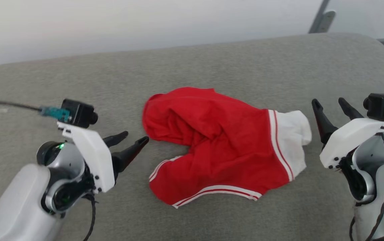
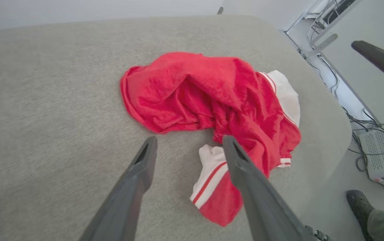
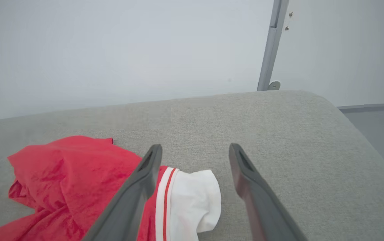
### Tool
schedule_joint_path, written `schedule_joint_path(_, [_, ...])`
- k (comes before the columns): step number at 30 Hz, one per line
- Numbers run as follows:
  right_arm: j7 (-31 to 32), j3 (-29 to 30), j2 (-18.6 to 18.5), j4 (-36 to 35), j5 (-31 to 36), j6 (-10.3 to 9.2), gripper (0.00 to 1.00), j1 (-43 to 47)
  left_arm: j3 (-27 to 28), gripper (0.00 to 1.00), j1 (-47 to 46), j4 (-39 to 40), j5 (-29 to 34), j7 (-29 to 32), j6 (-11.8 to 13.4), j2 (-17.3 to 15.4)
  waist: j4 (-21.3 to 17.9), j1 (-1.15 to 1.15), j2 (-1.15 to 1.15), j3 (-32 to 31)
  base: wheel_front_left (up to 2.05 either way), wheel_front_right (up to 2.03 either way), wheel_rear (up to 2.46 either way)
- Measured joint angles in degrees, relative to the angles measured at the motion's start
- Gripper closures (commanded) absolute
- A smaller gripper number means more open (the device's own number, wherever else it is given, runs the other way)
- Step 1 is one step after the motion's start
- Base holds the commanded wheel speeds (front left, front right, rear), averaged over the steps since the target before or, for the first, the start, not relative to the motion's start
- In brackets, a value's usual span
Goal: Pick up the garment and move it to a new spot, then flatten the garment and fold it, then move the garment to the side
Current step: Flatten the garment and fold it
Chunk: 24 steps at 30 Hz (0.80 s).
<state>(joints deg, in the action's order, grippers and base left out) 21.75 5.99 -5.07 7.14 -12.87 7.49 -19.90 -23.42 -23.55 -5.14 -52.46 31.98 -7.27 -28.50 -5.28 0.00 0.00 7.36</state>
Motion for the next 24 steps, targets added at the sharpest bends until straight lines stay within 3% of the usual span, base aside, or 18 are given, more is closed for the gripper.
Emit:
schedule_joint_path(13, [-7.9,0.2,2.0,-3.1,-0.6,0.0,0.0,1.2,-4.9,0.0,-6.9,-4.7,-5.2,18.9,5.5,1.4,-6.7,0.0,0.0,2.6,0.0,0.0,0.0])
schedule_joint_path(19, [-11.8,0.0,2.1,-3.6,-2.7,0.0,0.0,2.0,-7.3,0.0,-6.3,-6.0,-5.0,22.8,8.2,1.5,-8.6,0.0,0.0,4.0,0.0,0.0,0.0])
schedule_joint_path(24, [-13.3,-0.8,2.1,-2.9,-4.1,0.0,0.0,2.3,-9.8,0.0,-4.9,-8.7,-3.6,24.0,8.7,1.7,-9.5,0.0,0.0,4.8,0.0,0.0,0.0])
